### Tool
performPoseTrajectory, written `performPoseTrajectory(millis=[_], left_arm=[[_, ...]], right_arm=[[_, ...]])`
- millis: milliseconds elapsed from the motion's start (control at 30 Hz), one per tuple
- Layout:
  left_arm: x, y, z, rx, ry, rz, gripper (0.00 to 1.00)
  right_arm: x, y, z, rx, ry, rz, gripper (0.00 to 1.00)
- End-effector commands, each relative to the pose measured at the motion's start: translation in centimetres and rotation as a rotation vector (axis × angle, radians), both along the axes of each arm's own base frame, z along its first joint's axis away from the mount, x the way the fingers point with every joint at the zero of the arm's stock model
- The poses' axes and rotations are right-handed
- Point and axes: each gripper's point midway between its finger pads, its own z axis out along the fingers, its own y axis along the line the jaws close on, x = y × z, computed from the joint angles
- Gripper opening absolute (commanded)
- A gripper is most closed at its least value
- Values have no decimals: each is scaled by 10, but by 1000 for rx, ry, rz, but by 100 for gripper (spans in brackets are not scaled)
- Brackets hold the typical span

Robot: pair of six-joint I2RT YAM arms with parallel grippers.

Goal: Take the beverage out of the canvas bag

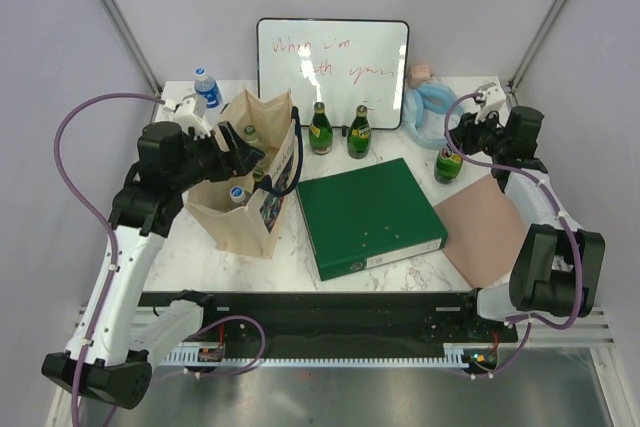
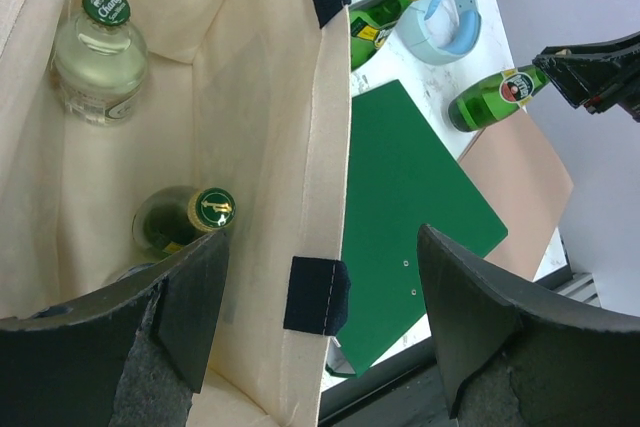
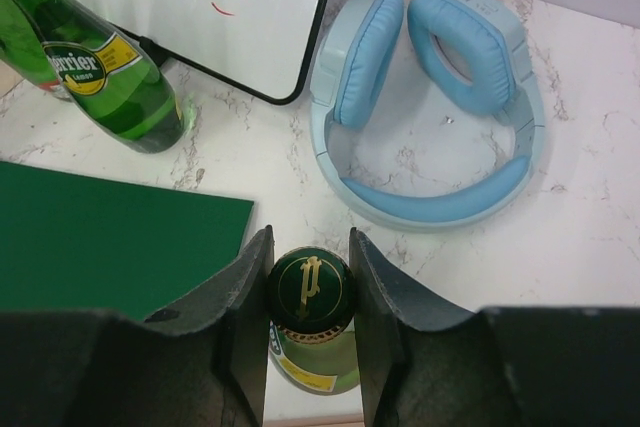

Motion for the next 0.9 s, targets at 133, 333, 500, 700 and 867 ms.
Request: performPoseTrajectory(millis=[133, 333, 500, 700, 867], left_arm=[[13, -1, 6, 24, -22, 15, 82], [24, -4, 3, 64, -16, -2, 82], [38, -4, 5, 117, -27, -4, 82], [55, -4, 3, 201, -13, 2, 82], [73, 2, -12, 286, 50, 47, 77]], right_arm=[[2, 2, 34, -52, -201, 69, 11], [-11, -2, 29, -45, -174, 60, 43], [-23, -2, 56, -56, -205, 69, 81], [-35, 13, 96, -12, -208, 134, 97], [-39, 22, 112, 39, -150, 190, 98]])
